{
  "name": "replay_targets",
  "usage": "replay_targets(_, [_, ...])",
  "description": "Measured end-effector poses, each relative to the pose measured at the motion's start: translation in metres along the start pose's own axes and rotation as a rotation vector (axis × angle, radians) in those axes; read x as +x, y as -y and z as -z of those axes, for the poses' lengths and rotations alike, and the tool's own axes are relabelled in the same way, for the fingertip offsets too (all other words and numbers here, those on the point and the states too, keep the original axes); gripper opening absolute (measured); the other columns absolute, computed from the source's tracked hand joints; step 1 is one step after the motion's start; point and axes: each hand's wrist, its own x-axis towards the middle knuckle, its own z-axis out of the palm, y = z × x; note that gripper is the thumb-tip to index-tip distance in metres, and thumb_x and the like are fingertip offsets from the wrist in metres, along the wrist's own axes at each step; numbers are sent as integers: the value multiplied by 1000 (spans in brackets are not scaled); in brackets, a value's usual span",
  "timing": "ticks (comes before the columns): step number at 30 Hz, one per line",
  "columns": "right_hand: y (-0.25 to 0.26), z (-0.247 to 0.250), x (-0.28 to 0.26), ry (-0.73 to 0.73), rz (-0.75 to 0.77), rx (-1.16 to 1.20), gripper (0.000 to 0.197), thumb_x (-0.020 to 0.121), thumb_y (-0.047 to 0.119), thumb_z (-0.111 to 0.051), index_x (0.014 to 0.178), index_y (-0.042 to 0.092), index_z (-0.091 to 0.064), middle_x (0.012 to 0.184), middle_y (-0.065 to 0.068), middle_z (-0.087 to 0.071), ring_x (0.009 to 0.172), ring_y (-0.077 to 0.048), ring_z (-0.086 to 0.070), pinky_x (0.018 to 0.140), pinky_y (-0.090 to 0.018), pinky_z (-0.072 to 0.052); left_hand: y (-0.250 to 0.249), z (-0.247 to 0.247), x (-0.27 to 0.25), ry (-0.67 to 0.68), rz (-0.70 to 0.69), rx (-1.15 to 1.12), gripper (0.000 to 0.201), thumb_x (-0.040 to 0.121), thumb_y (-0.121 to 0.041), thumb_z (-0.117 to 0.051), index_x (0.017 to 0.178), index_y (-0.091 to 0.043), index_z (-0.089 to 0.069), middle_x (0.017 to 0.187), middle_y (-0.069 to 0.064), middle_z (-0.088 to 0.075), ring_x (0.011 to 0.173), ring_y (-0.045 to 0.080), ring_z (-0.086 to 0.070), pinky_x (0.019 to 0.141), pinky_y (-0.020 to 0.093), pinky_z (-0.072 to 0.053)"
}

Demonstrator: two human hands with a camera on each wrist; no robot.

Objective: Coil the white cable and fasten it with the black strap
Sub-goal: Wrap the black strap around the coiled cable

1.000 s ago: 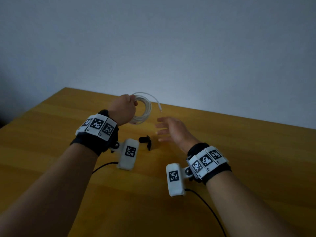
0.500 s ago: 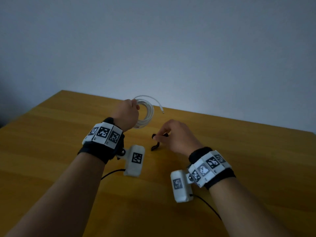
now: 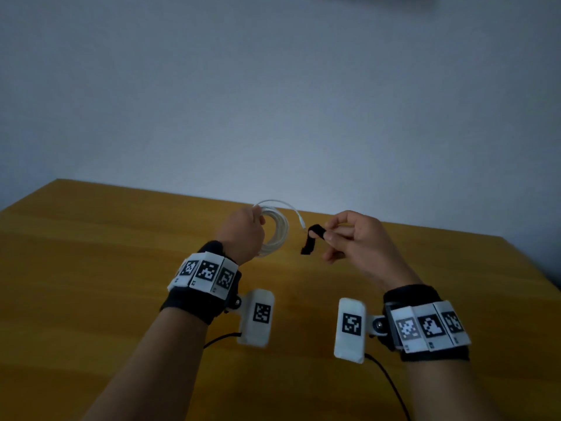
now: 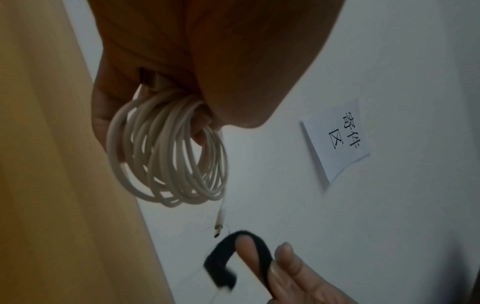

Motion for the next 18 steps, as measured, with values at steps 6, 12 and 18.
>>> replay_targets(6, [-5,8,-2,3,28,156,30,101,-9,-53,112,7,-76,105,0,-81,58,-16,-68,59,-28,-60,-3,-21,2,-7,-46,4,31,105,-17,-29,94,-9,-57,90,14,-63,69,26,-54,59,32,-42])
replay_targets(12, [-9,11,0,-62,48,163,37,98,-7,-58,117,18,-78,102,-1,-81,60,-19,-71,62,-27,-59,-1,-31,6,10,-63,-1,33,106,-19,-27,96,-7,-56,92,16,-63,71,27,-54,61,34,-43])
replay_targets(18, [-10,12,5,-68,78,256,24,98,0,-64,112,14,-78,114,0,-79,79,-31,-80,75,-38,-65,-5,-40,7,55,-86,23,36,106,-22,-24,102,-6,-57,90,13,-61,66,23,-50,57,31,-40])
